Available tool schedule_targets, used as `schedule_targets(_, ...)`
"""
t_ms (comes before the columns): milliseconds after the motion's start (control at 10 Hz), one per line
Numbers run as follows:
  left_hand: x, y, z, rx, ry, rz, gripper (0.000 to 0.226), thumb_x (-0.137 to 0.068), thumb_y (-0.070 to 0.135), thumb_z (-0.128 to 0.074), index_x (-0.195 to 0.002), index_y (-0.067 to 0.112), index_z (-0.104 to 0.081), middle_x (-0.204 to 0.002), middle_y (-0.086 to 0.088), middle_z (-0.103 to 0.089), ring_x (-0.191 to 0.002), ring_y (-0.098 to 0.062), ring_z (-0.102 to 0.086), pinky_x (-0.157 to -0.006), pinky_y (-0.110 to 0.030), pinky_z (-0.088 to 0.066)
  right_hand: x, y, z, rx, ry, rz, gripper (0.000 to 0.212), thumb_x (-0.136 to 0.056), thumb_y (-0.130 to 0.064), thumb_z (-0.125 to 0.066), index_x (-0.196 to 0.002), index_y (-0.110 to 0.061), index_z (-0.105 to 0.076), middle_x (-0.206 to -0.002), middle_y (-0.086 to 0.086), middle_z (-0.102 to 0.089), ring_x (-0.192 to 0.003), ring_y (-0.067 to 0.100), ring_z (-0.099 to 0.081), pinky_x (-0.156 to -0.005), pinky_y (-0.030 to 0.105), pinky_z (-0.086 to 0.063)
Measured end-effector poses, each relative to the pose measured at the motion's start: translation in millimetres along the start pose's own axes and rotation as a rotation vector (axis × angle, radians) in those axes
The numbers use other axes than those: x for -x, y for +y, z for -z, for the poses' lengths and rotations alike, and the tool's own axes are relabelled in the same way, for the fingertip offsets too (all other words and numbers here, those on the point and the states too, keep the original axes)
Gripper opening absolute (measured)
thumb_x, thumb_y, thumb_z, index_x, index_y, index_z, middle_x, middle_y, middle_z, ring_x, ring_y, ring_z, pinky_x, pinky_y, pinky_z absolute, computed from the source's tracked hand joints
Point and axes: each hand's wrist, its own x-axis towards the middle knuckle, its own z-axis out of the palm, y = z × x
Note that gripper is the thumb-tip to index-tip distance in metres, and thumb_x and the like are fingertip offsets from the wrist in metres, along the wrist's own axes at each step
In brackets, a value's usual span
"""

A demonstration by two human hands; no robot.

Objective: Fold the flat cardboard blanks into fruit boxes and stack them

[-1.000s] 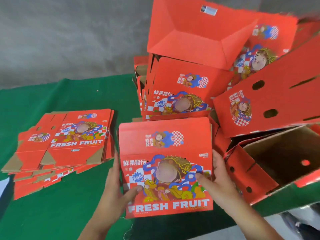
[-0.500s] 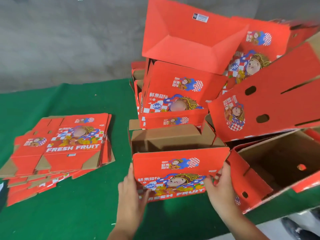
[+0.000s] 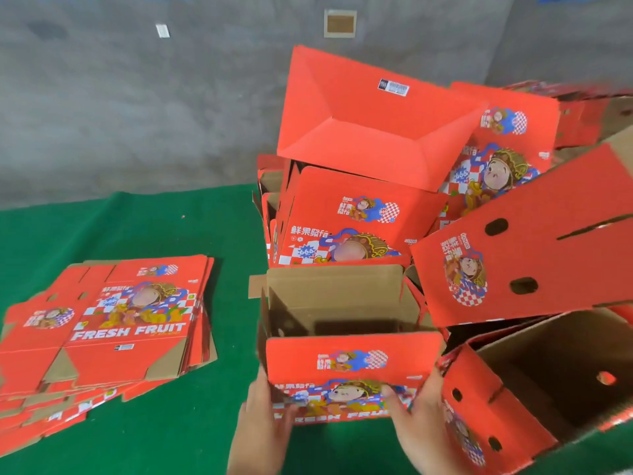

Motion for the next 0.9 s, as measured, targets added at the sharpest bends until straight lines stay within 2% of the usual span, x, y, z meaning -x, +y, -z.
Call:
schedule_targets(100, -29.8, 11.9, -8.3, 0.142, -0.023, 0.069, 0.061, -0.098, 0.020, -0.062, -0.153, 0.027, -0.039, -0.127, 0.000, -0.063, -0.111, -0.018, -0.067, -0.100, -0.047, -0.052, -18.1, -34.3, 5.2, -0.041, -0.093, -0.270, 0.066, -0.094, -0.039, -0.071, -0.146, -0.033, -0.030, -0.130, 0.015, -0.048, -0.119, 0.033, -0.053, -0.093, 0.041, -0.046)
schedule_targets(200, -39.5, 23.9, -27.0, 0.125, 0.058, 0.254, 0.076, -0.092, 0.027, -0.070, -0.157, 0.029, -0.031, -0.147, -0.006, -0.046, -0.120, -0.023, -0.062, -0.107, -0.040, -0.046, -23.2, -61.8, 3.2, -0.392, -0.155, -0.475, 0.046, -0.100, -0.026, -0.065, -0.133, -0.033, -0.033, -0.122, 0.014, -0.064, -0.100, 0.031, -0.067, -0.089, 0.046, -0.059)
schedule_targets(300, -38.6, 39.1, -52.1, 0.365, -0.036, 0.290, 0.097, -0.086, 0.010, -0.074, -0.160, 0.029, -0.014, -0.151, -0.006, -0.047, -0.128, -0.024, -0.059, -0.113, -0.049, -0.043, -9.6, -72.8, -10.8, -0.526, -0.215, -0.460, 0.081, -0.095, -0.018, -0.073, -0.158, -0.029, -0.022, -0.148, 0.002, -0.050, -0.123, 0.022, -0.055, -0.117, 0.049, -0.040)
schedule_targets(400, -44.8, 34.9, -54.2, 0.578, -0.203, 0.220, 0.086, -0.088, -0.011, -0.066, -0.154, 0.027, -0.026, -0.127, -0.003, -0.070, -0.115, -0.018, -0.069, -0.104, -0.045, -0.053, 12.4, -80.7, -28.1, -0.572, -0.409, -0.500, 0.089, -0.098, -0.008, -0.066, -0.161, -0.041, -0.012, -0.145, 0.001, -0.051, -0.119, 0.022, -0.057, -0.117, 0.044, -0.040)
schedule_targets(500, -43.0, 29.2, -39.0, 0.496, -0.170, 0.270, 0.059, -0.101, 0.013, -0.062, -0.152, 0.026, -0.036, -0.122, 0.010, -0.072, -0.109, 0.000, -0.068, -0.092, -0.015, -0.052, 26.1, -79.1, -40.7, -0.480, -0.483, -0.518, 0.048, -0.101, -0.003, -0.057, -0.140, -0.028, -0.044, -0.131, 0.024, -0.059, -0.121, 0.046, -0.061, -0.111, 0.052, -0.045)
schedule_targets(600, -30.8, 28.9, -33.4, 0.491, -0.039, 0.388, 0.057, -0.105, 0.028, -0.055, -0.156, 0.016, -0.032, -0.140, -0.001, -0.059, -0.122, -0.014, -0.061, -0.109, -0.031, -0.045, 35.1, -81.3, -55.1, -0.377, -0.506, -0.407, 0.027, -0.101, -0.003, -0.053, -0.118, -0.022, -0.060, -0.110, 0.012, -0.069, -0.094, 0.029, -0.065, -0.090, 0.045, -0.056)
schedule_targets(700, -15.4, 30.6, -31.3, 0.551, -0.060, 0.401, 0.024, -0.105, 0.026, -0.055, -0.129, 0.030, -0.055, -0.115, 0.017, -0.065, -0.104, 0.007, -0.061, -0.084, -0.005, -0.045, 43.8, -87.4, -68.7, -0.261, -0.481, -0.196, 0.027, -0.099, -0.006, -0.057, -0.104, -0.030, -0.068, -0.099, -0.012, -0.073, -0.087, 0.003, -0.069, -0.082, 0.021, -0.055)
schedule_targets(800, -12.8, 26.8, -21.0, 0.573, -0.088, 0.343, 0.019, -0.107, 0.025, -0.051, -0.119, 0.038, -0.059, -0.110, 0.032, -0.058, -0.094, 0.028, -0.053, -0.074, 0.007, -0.036, 47.6, -86.8, -82.8, -0.124, -0.499, -0.022, 0.033, -0.099, -0.007, -0.055, -0.111, -0.037, -0.064, -0.112, -0.016, -0.069, -0.099, -0.009, -0.063, -0.080, 0.006, -0.044)
schedule_targets(900, -3.9, 10.0, -5.1, 0.518, -0.068, 0.261, 0.020, -0.108, 0.037, -0.046, -0.117, 0.049, -0.059, -0.108, 0.045, -0.058, -0.095, 0.038, -0.047, -0.077, 0.009, -0.032, 54.2, -81.6, -99.6, 0.058, -0.602, 0.174, 0.043, -0.099, -0.015, -0.052, -0.125, -0.049, -0.053, -0.130, -0.029, -0.053, -0.114, -0.017, -0.052, -0.094, 0.007, -0.040)
